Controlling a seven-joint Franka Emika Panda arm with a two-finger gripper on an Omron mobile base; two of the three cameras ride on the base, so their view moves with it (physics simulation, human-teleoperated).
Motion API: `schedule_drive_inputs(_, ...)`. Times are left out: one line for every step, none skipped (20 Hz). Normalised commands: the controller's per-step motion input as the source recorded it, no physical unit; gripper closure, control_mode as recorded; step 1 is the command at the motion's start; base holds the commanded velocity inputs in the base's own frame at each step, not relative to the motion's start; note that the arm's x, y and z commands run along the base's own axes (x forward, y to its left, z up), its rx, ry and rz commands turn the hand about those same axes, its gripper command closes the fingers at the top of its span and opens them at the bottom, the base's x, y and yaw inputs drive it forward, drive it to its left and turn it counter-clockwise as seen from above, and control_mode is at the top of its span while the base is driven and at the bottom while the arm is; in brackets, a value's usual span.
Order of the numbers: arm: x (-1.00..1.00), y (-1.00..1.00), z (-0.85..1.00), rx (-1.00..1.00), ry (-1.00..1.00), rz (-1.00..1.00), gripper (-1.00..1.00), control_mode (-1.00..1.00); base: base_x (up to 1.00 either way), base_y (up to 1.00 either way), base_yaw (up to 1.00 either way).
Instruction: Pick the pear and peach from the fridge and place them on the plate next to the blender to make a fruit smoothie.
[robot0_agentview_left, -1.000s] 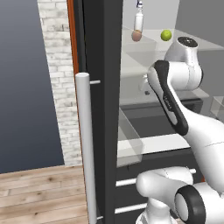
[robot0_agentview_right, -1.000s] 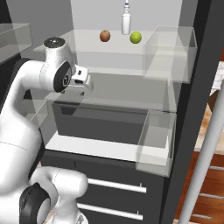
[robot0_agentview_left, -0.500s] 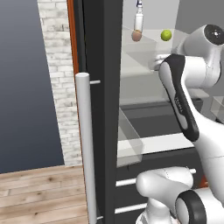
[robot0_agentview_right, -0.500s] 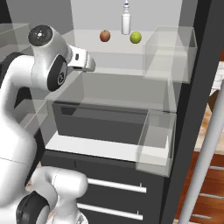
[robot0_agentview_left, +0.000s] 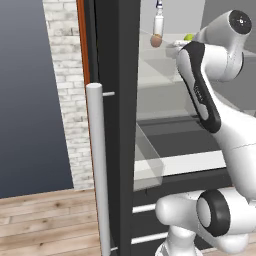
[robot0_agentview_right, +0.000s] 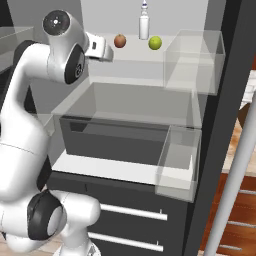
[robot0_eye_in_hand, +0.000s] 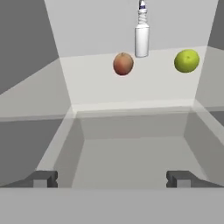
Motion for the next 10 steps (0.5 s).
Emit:
schedule_drive_inputs(0.81, 0.00, 0.07, 0.00, -0.13, -0.04, -1.00, -1.00, 0.00, 0.00, 0.00)
schedule_drive_inputs(0.80, 0.00, 0.07, 0.00, -0.13, -0.05, -1.00, -1.00, 0.00, 0.00, 0.00)
schedule_drive_inputs(0.80, 0.00, 0.00, 0.00, -0.10, -0.08, -1.00, -1.00, 0.00, 0.00, 0.00)
schedule_drive_inputs(0.81, 0.00, 0.00, 0.00, -0.05, -0.09, -1.00, -1.00, 0.00, 0.00, 0.00)
schedule_drive_inputs(0.74, 0.00, 0.00, 0.00, -0.04, -0.10, -1.00, -1.00, 0.00, 0.00, 0.00)
schedule_drive_inputs(0.74, 0.00, 0.00, 0.00, 0.00, -0.07, -1.00, -1.00, 0.00, 0.00, 0.00)
schedule_drive_inputs(0.69, 0.00, 0.00, 0.00, 0.00, -0.03, -1.00, -1.00, 0.00, 0.00, 0.00)
schedule_drive_inputs(0.66, 0.00, 0.00, 0.00, 0.00, -0.03, -1.00, -1.00, 0.00, 0.00, 0.00)
schedule_drive_inputs(0.70, 0.00, 0.00, 0.00, 0.00, -0.02, -1.00, -1.00, 0.00, 0.00, 0.00)
schedule_drive_inputs(0.76, 0.00, 0.00, 0.00, 0.00, 0.00, -1.00, -1.00, 0.00, 0.00, 0.00)
